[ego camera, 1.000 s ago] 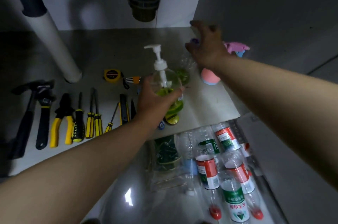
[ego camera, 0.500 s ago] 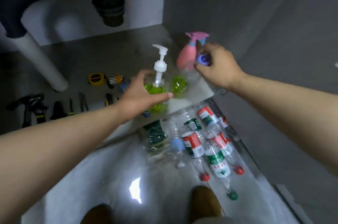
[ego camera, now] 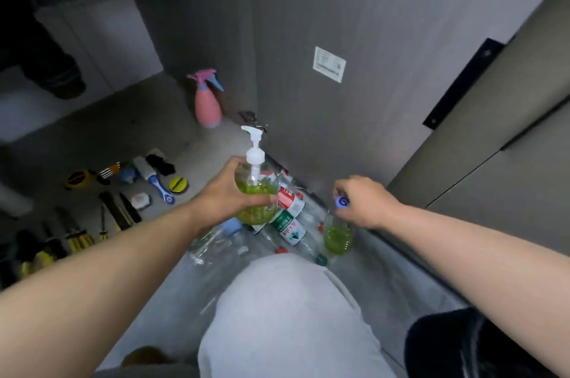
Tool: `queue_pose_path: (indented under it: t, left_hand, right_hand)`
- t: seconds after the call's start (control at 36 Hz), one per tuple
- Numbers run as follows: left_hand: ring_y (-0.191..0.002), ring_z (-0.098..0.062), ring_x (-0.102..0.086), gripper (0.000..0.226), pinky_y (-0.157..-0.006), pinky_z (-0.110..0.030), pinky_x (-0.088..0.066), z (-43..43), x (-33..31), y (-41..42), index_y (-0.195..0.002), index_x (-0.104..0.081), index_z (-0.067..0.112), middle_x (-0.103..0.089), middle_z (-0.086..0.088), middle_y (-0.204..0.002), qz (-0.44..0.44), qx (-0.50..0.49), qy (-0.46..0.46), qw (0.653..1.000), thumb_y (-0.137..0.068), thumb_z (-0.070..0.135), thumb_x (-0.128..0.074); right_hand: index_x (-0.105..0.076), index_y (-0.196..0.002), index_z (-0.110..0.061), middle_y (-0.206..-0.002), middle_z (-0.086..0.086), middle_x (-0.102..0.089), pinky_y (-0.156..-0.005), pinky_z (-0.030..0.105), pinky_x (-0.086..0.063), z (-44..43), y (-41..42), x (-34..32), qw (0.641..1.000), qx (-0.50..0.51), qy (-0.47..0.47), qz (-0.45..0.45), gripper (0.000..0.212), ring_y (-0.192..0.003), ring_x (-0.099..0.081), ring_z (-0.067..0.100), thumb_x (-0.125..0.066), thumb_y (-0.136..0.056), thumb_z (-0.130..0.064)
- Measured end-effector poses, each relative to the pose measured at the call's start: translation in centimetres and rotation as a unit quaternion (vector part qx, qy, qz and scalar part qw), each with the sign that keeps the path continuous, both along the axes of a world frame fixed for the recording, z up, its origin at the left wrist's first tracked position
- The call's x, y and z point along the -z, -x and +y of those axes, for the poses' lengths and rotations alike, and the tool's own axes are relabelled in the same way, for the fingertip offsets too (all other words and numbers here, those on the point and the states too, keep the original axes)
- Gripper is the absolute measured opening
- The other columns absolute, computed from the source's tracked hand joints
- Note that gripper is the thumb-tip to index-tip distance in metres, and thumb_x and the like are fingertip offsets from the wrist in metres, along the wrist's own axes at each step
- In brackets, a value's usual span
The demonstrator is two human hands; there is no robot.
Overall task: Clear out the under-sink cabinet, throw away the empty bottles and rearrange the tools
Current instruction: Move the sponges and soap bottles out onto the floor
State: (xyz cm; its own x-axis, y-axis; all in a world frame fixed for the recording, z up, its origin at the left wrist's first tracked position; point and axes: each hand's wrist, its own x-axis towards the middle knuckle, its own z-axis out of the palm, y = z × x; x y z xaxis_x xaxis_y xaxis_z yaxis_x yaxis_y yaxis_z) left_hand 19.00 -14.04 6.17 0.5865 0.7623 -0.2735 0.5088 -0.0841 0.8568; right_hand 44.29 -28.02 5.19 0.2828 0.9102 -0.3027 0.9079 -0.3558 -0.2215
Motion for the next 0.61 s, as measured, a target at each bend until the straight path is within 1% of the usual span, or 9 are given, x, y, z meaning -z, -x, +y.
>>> queue_pose_path:
  t: [0.06, 0.17, 0.25, 0.33, 0.42, 0.47, 0.53, 0.56, 0.61]
  left_hand:
    - [-0.099, -0.006, -0.068, 0.085, -0.086, -0.026, -0.056, -0.7, 0.7, -0.3, -0.127, -0.049, 0.037, -0.067, 0.013, -0.113, 0.009, 0.014, 0.002, 1.0, -0.057, 0.047, -0.096]
    - [-0.093, -0.001, -0.071, 0.089, -0.083, -0.025, -0.061, -1.3, 2.4, -0.4, -0.133, -0.049, 0.038, -0.073, 0.014, -0.107, 0.0, 0.038, 0.032, 0.999, -0.059, 0.037, -0.098]
    - [-0.099, -0.004, -0.07, 0.087, -0.089, -0.033, -0.059, -1.2, 3.5, -0.4, -0.129, -0.052, 0.043, -0.072, 0.017, -0.11, 0.013, 0.044, 0.02, 0.999, -0.055, 0.045, -0.098]
    - [-0.095, 0.002, -0.069, 0.083, -0.074, -0.015, -0.056, -1.3, 4.5, -0.4, -0.122, -0.051, 0.055, -0.069, 0.025, -0.108, 0.015, 0.052, 0.036, 0.998, -0.053, 0.049, -0.097]
    - [-0.092, 0.012, -0.066, 0.077, -0.064, -0.003, -0.05, -1.5, 5.4, -0.7, -0.113, -0.049, 0.062, -0.067, 0.033, -0.104, 0.009, 0.063, 0.061, 0.996, -0.055, 0.045, -0.097]
    - [-0.094, 0.007, -0.066, 0.083, -0.063, -0.004, -0.05, -1.7, 6.1, -1.3, -0.121, -0.045, 0.057, -0.067, 0.026, -0.109, 0.013, 0.067, 0.069, 0.995, -0.058, 0.043, -0.096]
    - [-0.093, 0.009, -0.063, 0.087, -0.061, -0.002, -0.049, -2.1, 6.8, -1.9, -0.128, -0.043, 0.051, -0.063, 0.024, -0.113, 0.018, 0.073, 0.071, 0.995, -0.06, 0.04, -0.096]
    - [-0.092, 0.011, -0.062, 0.088, -0.061, -0.002, -0.048, -2.2, 7.2, -2.3, -0.128, -0.042, 0.05, -0.062, 0.024, -0.114, 0.019, 0.076, 0.071, 0.994, -0.06, 0.04, -0.097]
    - [-0.095, 0.011, -0.061, 0.091, -0.067, -0.004, -0.048, -2.7, 8.0, -3.1, -0.13, -0.041, 0.047, -0.061, 0.024, -0.116, 0.025, 0.092, 0.06, 0.994, -0.059, 0.041, -0.097]
  right_hand:
    - [-0.062, -0.097, -0.02, -0.099, 0.006, -0.053, -0.077, 0.033, -0.049, -1.8, -0.2, 2.2, 0.999, 0.028, 0.027, -0.002, 0.015, -0.093, -0.062, 0.033, -0.064, -0.082, -0.024]
    - [-0.06, -0.09, -0.022, -0.106, 0.009, -0.05, -0.081, 0.037, -0.051, -4.2, -0.3, 6.0, 0.994, 0.098, 0.043, 0.005, 0.009, -0.096, -0.064, 0.038, -0.056, -0.088, -0.013]
    - [-0.066, -0.105, -0.019, -0.117, 0.012, -0.05, -0.087, 0.038, -0.051, -5.0, -0.3, 8.2, 0.991, 0.132, 0.026, 0.011, 0.017, -0.101, -0.064, 0.04, -0.056, -0.092, -0.016]
    - [-0.064, -0.112, -0.017, -0.123, 0.014, -0.048, -0.089, 0.039, -0.051, -5.2, -0.1, 9.5, 0.988, 0.156, 0.001, 0.013, 0.023, -0.101, -0.064, 0.041, -0.052, -0.094, -0.012]
    - [-0.053, -0.12, -0.018, -0.132, 0.014, -0.042, -0.076, 0.041, -0.051, -5.1, 0.7, 9.7, 0.985, 0.173, 0.004, -0.024, 0.03, -0.094, -0.066, 0.042, -0.053, -0.091, -0.01]
    - [-0.045, -0.125, -0.021, -0.133, 0.012, -0.038, -0.061, 0.039, -0.045, -5.2, 1.7, 9.4, 0.982, 0.165, 0.008, -0.093, 0.042, -0.083, -0.067, 0.041, -0.058, -0.086, -0.015]
    - [-0.043, -0.122, -0.022, -0.122, 0.007, -0.039, -0.055, 0.034, -0.039, -5.2, 2.6, 9.1, 0.983, 0.137, -0.046, -0.11, 0.043, -0.073, -0.066, 0.037, -0.063, -0.083, -0.023]
    - [-0.044, -0.121, -0.024, -0.119, 0.004, -0.041, -0.056, 0.033, -0.041, -4.9, 3.1, 9.2, 0.987, 0.122, -0.082, -0.069, 0.043, -0.075, -0.065, 0.033, -0.064, -0.083, -0.028]
    - [-0.045, -0.128, -0.032, -0.117, 0.0, -0.047, -0.064, 0.033, -0.051, -3.7, 3.8, 9.0, 0.973, 0.137, -0.104, 0.154, 0.053, -0.08, -0.064, 0.022, -0.07, -0.082, -0.028]
